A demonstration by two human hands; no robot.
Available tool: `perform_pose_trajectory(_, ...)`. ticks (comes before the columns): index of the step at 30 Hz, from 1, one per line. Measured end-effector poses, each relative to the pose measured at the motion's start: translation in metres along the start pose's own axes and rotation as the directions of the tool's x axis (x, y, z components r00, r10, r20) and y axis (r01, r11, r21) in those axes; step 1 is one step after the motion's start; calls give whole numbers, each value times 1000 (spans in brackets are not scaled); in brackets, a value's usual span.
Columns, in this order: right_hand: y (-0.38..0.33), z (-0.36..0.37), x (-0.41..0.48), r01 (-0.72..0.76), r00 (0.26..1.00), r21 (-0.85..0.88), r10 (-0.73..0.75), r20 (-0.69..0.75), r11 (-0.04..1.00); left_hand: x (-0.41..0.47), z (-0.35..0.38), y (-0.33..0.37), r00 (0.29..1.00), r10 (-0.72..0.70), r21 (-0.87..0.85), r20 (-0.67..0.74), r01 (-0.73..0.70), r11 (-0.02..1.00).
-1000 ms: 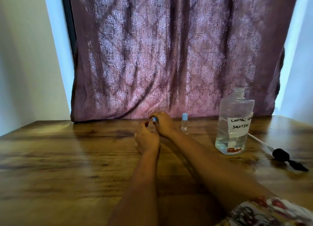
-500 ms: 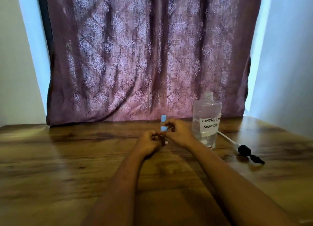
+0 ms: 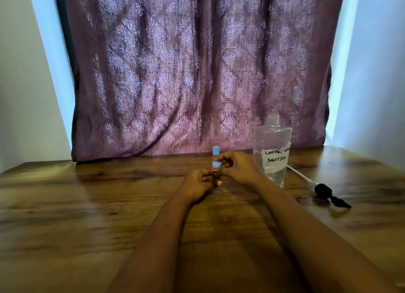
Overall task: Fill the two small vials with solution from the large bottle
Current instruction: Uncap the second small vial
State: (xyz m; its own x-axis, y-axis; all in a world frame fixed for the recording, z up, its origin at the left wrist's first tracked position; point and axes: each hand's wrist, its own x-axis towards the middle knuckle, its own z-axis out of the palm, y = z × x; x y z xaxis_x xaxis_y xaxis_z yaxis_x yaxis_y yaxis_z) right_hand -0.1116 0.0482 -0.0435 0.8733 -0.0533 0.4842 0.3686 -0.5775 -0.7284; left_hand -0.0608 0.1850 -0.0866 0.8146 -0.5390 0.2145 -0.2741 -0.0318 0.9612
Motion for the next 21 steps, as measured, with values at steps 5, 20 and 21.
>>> perform_pose_trajectory(5, -1, -7, -1, 19, 996, -5, -19, 91, 1000, 2, -4, -4, 999, -32, 8, -12, 32, 999)
perform_pose_trajectory(20, -2, -4, -1, -39, 981, 156, 8, 196, 987, 1, -6, -8, 1000, -5, -41, 10, 5, 999)
perform_pose_trajectory(21, -3, -1, -1, -31, 986, 142, 7, 165, 989, 0, -6, -6, 1000, -8, -36, 8, 8, 999)
